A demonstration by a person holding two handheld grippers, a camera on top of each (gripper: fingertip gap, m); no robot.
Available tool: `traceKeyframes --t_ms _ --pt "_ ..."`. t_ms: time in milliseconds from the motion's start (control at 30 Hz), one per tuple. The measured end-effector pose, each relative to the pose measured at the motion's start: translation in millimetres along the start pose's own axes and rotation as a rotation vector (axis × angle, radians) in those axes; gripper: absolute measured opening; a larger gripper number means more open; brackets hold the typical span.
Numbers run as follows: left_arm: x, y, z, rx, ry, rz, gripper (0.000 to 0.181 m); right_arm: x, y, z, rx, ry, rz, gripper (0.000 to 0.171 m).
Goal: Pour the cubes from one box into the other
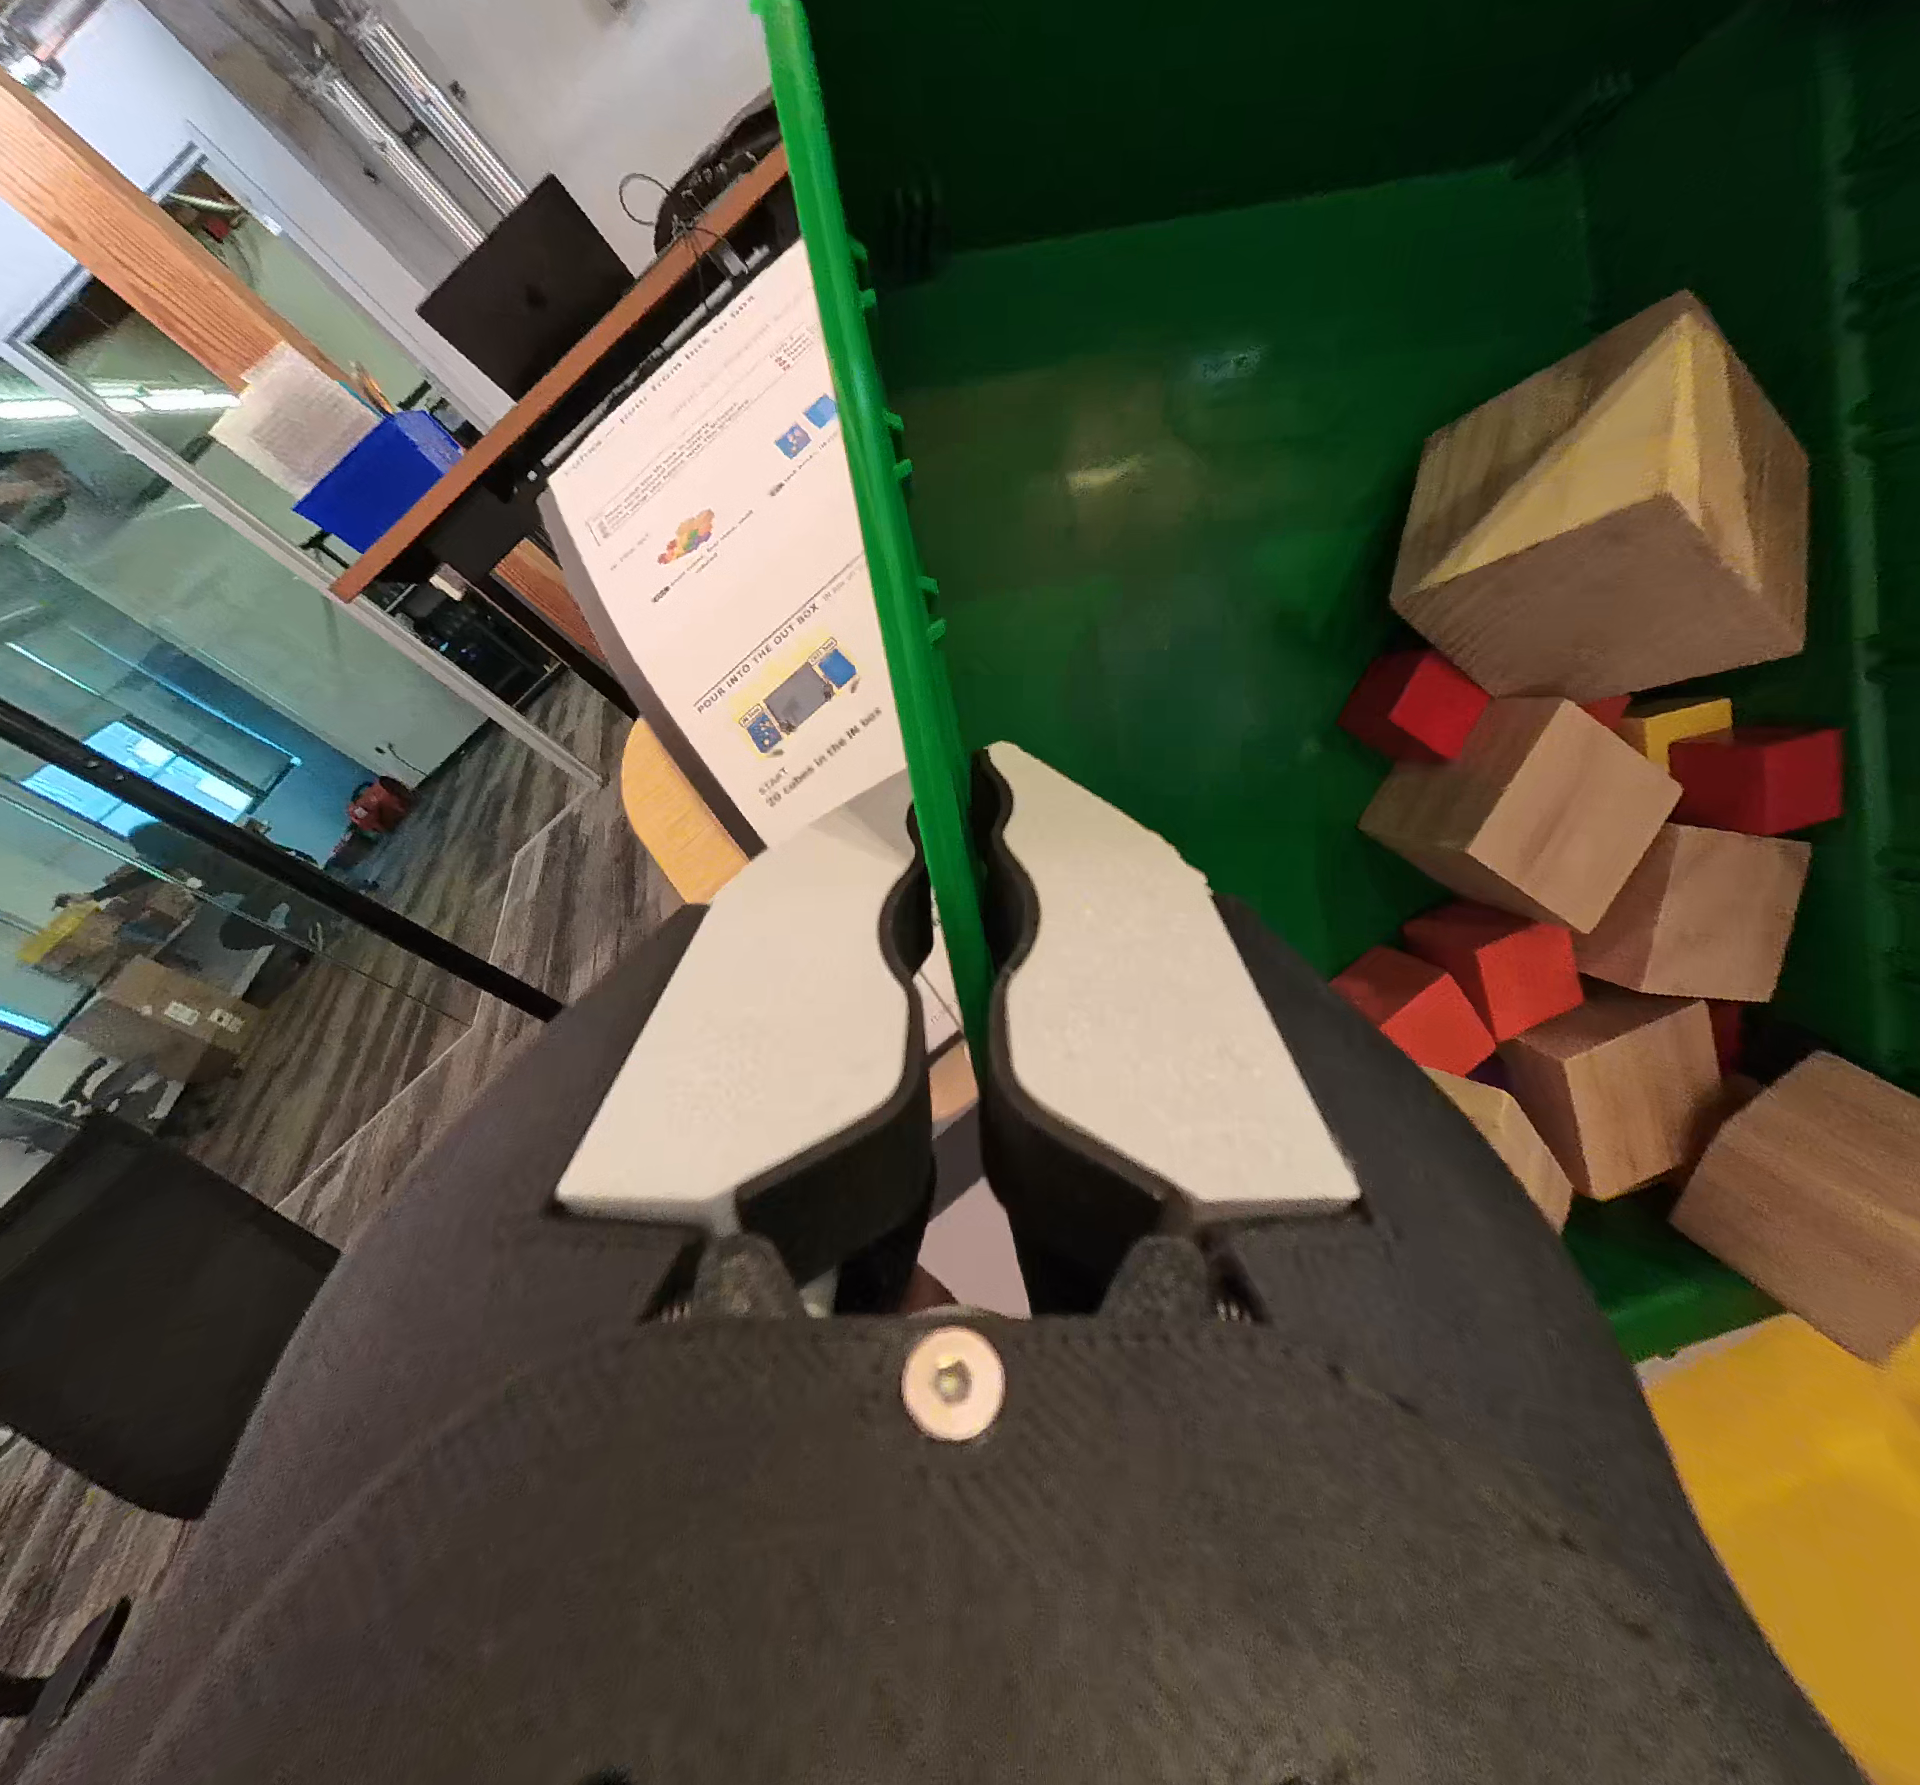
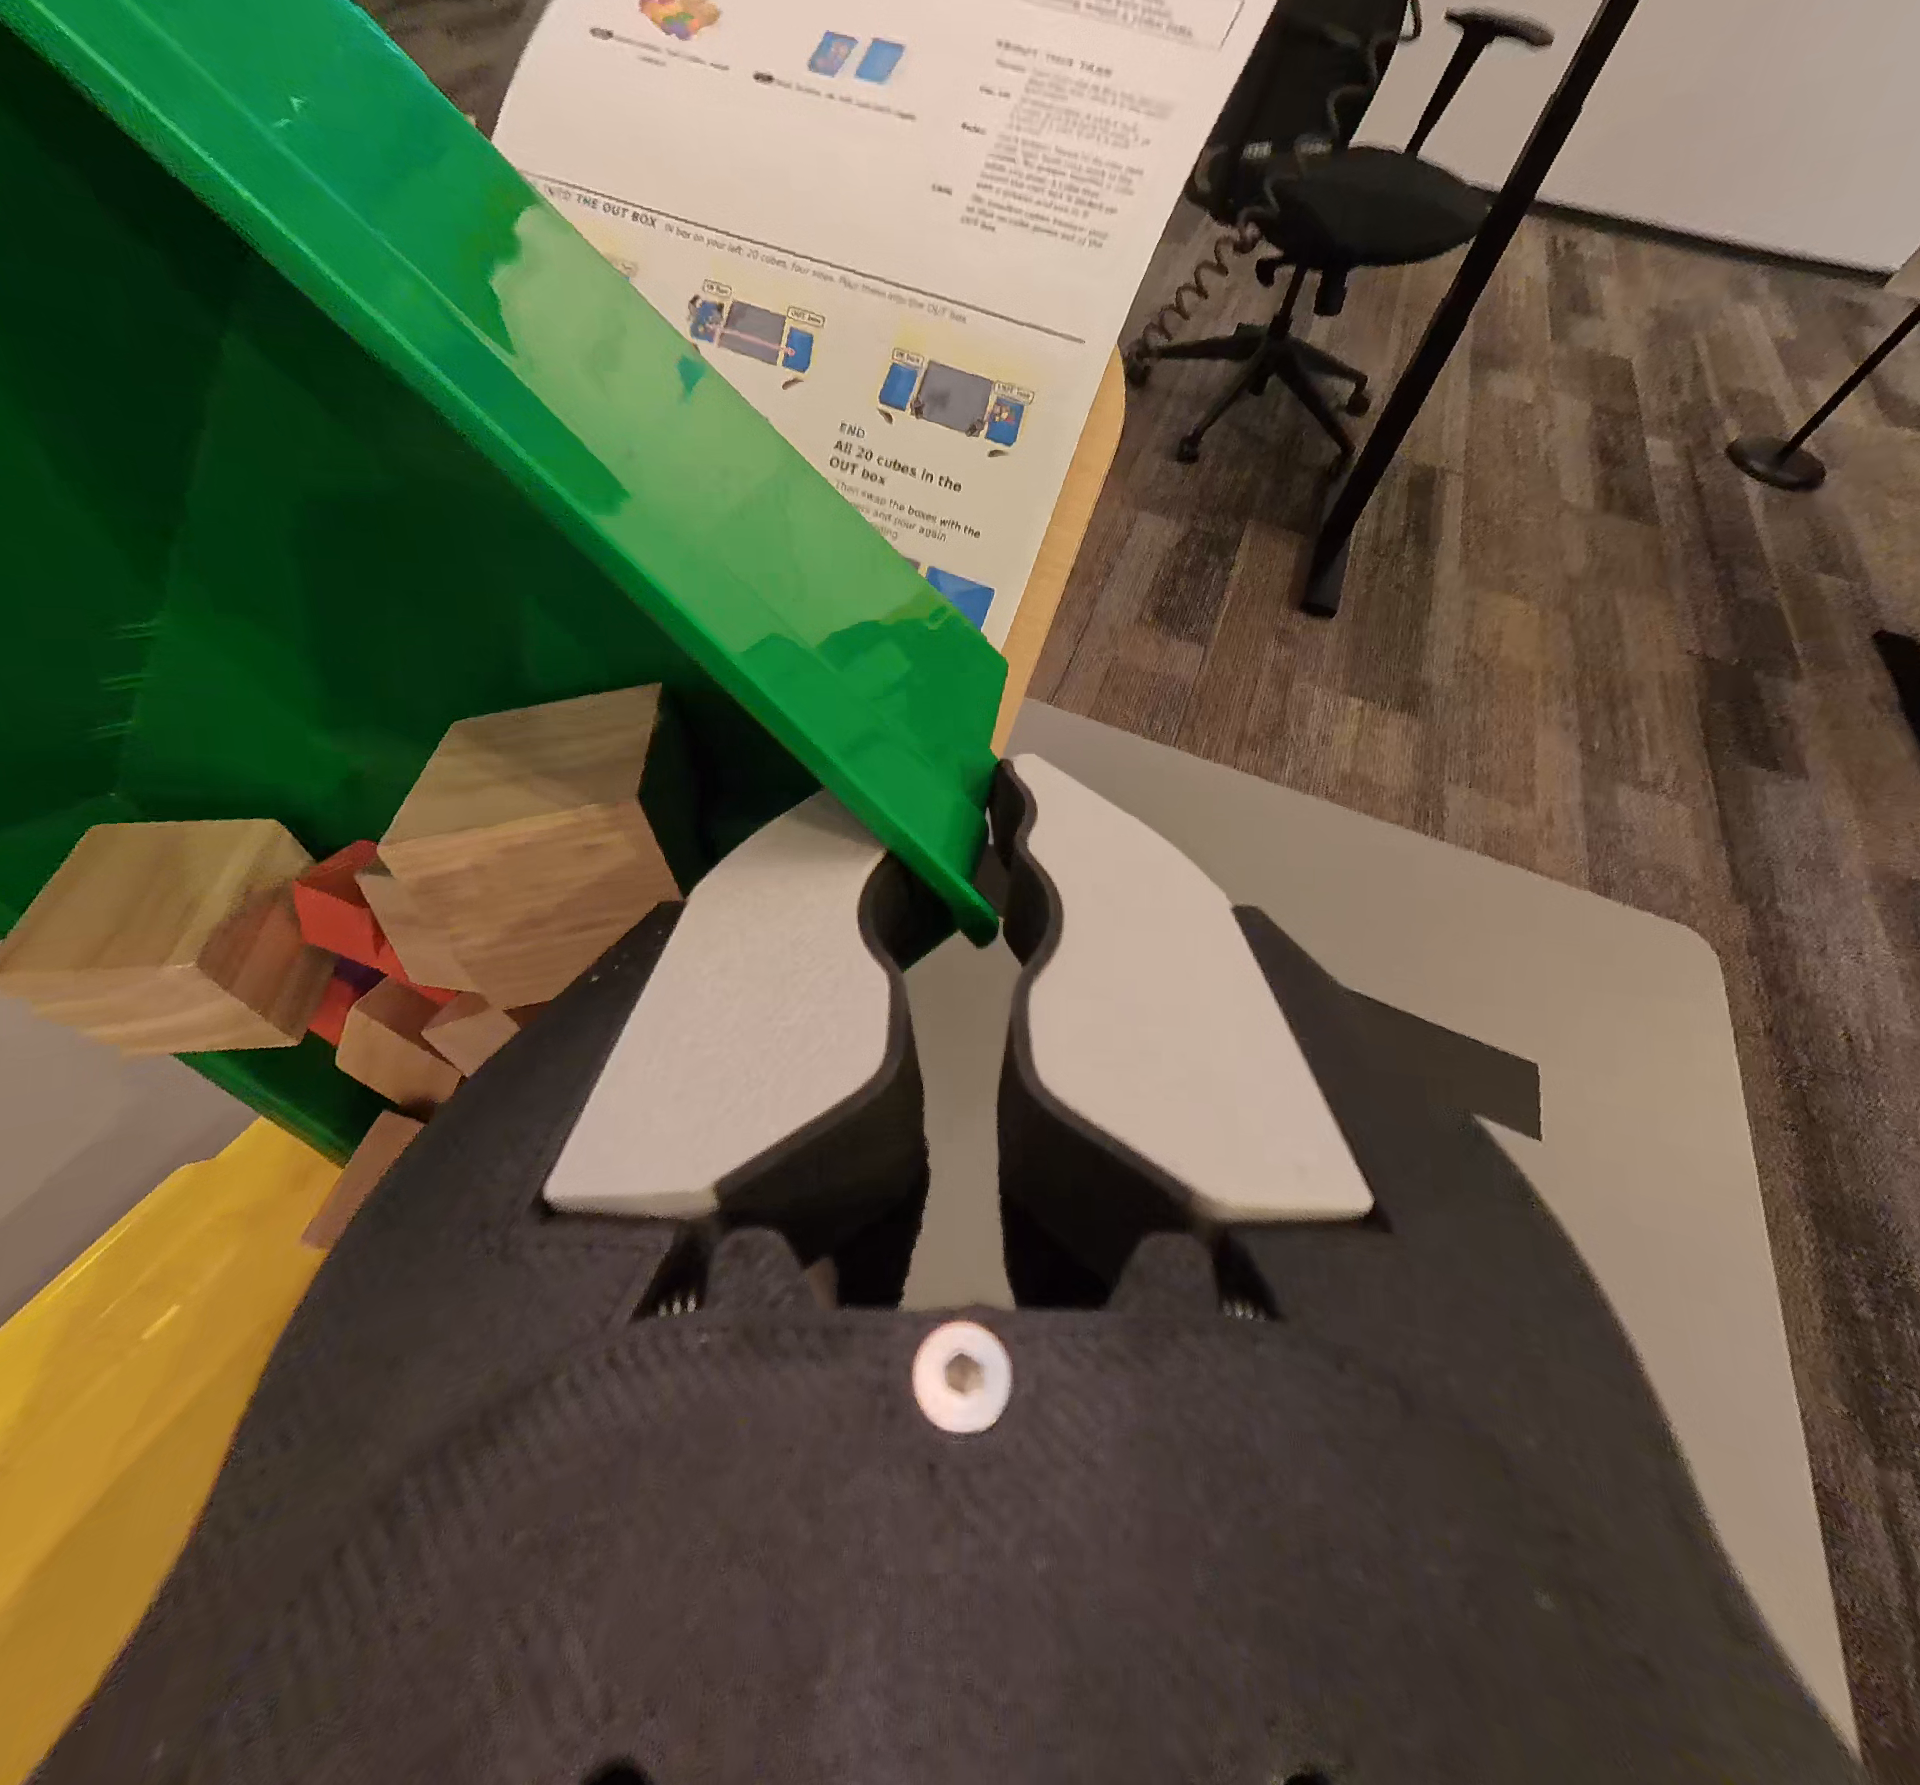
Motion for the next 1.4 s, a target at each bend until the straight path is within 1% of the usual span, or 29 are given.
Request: traceKeyframes --t_ms 100,300,533,1133,1400 --pt "0 -2 -2 -0.013 0.019 -0.021 0.003 1 -1 1 -0.008 -0.001 0.002 0.007" --pt "-4 1 3 0.008 0.009 -0.002 0.003 0 1 6 0.014 0.004 0.0 0.007" --pt "-5 1 3 0.0 0.022 -0.008 0.003 1 1 9 0.001 0.012 -0.002 0.007" --pt "-7 -17 -6 -0.111 0.027 -0.045 0.003 4 -19 -2 -0.106 -0.022 0.033 0.008" --pt "-13 -26 -2 -0.159 0.031 -0.059 0.004 9 -27 1 -0.152 -0.007 0.029 0.009"
Point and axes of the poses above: each gripper's, where its closed fingertips meet, y out along the fingers, z out of its underside, x = y × z across the jaws, the point moved 1 cm from there along -y, back along the fingers, and after that the axes turned 10 degrees about -y, right-handed, at the moved point
